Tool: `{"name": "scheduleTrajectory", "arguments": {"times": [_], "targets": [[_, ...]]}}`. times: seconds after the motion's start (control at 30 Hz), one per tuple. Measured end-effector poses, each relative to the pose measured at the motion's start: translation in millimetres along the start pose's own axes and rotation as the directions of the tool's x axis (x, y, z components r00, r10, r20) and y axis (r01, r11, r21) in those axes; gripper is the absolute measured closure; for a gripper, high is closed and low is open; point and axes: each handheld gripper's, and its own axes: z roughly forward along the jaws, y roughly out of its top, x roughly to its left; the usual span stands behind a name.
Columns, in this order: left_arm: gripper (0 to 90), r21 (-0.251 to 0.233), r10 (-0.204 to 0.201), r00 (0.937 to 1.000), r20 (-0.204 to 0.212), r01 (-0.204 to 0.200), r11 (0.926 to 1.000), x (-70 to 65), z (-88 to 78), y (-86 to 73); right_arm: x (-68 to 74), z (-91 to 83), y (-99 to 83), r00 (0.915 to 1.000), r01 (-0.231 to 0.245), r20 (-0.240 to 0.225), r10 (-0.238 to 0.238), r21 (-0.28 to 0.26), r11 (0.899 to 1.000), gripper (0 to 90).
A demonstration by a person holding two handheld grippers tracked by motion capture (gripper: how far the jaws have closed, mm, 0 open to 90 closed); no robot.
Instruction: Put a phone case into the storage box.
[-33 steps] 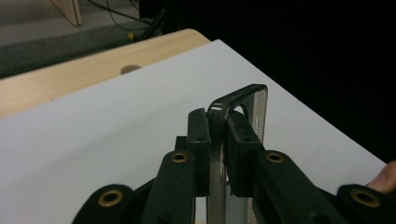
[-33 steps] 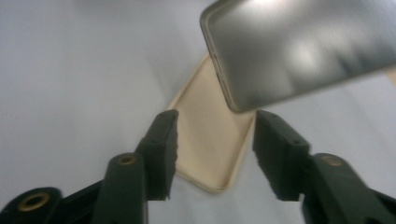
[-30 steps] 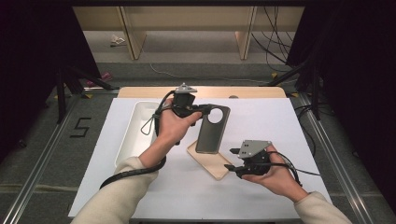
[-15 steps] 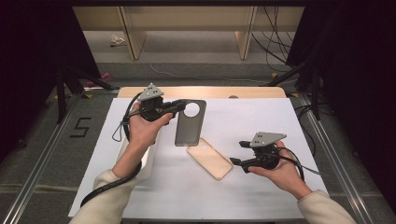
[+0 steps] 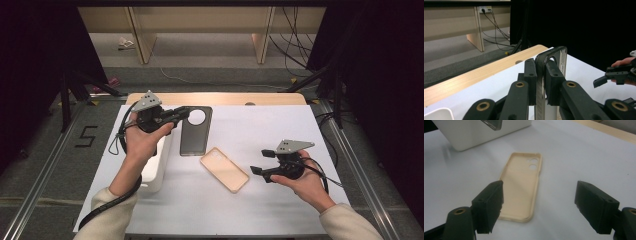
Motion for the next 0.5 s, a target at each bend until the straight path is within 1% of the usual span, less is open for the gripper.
{"name": "scheduleTrajectory", "arguments": {"times": [0.13,0.2,0.37,0.5], "targets": [[80.8,-0.012,0.008,1.0,-0.002,-0.008,0.9999,1.2,-4.8,3.8,-0.8,-4.2,-1.0,0.9997,-0.023,-0.004,0.023,-0.026,0.999,22.8],[80.8,-0.018,0.008,1.0,-0.001,-0.008,0.9998,1.7,-6.7,5.4,-1.5,-5.7,-1.6,0.9995,-0.033,-0.004,0.033,-0.031,0.999,22.8],[80.8,-0.021,0.027,0.9996,-0.013,-0.027,0.9994,3.9,-11.6,8.8,-2.4,-7.4,-3.2,0.9993,-0.036,0.005,0.037,-0.035,0.999,22.9],[80.7,-0.029,0.038,0.9992,-0.013,-0.038,0.9989,7.8,-16.7,12.0,-2.7,-8.4,-4.1,0.999,-0.043,0.007,0.043,-0.038,0.998,22.8]]}}
